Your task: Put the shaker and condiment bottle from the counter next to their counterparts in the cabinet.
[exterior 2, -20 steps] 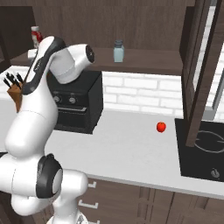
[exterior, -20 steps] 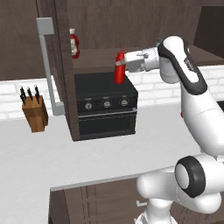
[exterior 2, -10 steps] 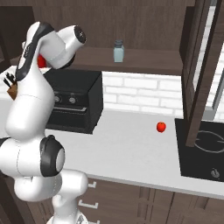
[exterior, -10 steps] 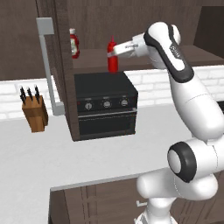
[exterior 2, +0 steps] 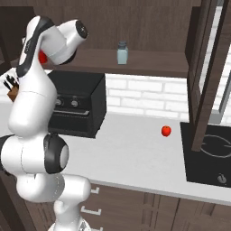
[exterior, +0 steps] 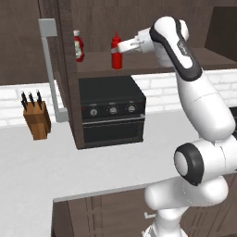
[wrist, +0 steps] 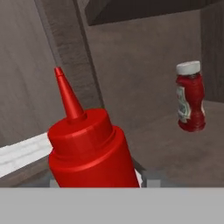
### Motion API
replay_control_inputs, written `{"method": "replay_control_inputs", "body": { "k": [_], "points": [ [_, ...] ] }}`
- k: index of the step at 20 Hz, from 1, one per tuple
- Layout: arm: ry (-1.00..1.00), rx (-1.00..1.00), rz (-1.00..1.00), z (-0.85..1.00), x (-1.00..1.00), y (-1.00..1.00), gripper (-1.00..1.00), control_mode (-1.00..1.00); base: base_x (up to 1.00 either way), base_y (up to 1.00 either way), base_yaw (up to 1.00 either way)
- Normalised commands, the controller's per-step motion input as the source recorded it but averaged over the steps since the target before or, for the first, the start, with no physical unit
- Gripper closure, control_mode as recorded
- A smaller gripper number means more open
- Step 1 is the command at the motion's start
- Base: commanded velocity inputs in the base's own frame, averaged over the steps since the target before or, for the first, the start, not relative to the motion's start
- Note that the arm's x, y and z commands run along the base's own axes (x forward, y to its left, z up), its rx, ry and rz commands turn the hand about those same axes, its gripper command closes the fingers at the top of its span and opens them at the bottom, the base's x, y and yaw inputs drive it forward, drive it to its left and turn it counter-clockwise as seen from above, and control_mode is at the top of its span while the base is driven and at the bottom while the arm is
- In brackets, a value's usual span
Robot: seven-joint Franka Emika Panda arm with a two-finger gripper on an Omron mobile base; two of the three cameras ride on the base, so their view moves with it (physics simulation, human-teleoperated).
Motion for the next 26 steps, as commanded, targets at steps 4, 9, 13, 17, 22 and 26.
{"method": "replay_control_inputs", "body": {
  "k": [4,9,13,17,22,26],
  "points": [
    [-0.02,0.14,0.03,-0.52,0.00,0.00,1.00,-1.00,0.00,0.00,0.00],
    [0.00,0.14,0.07,-0.59,0.04,0.00,1.00,-1.00,0.00,0.00,0.00],
    [0.00,0.05,0.01,-0.03,0.33,0.00,1.00,-1.00,0.00,0.00,0.00],
    [-0.02,0.01,0.00,0.21,0.29,0.00,1.00,-1.00,0.00,0.00,0.00],
    [-0.06,-0.03,0.00,0.45,0.13,0.00,1.00,-1.00,0.00,0.00,0.00],
    [0.00,-0.02,0.00,0.27,0.27,0.00,1.00,-1.00,0.00,0.00,0.00]
  ]
}}
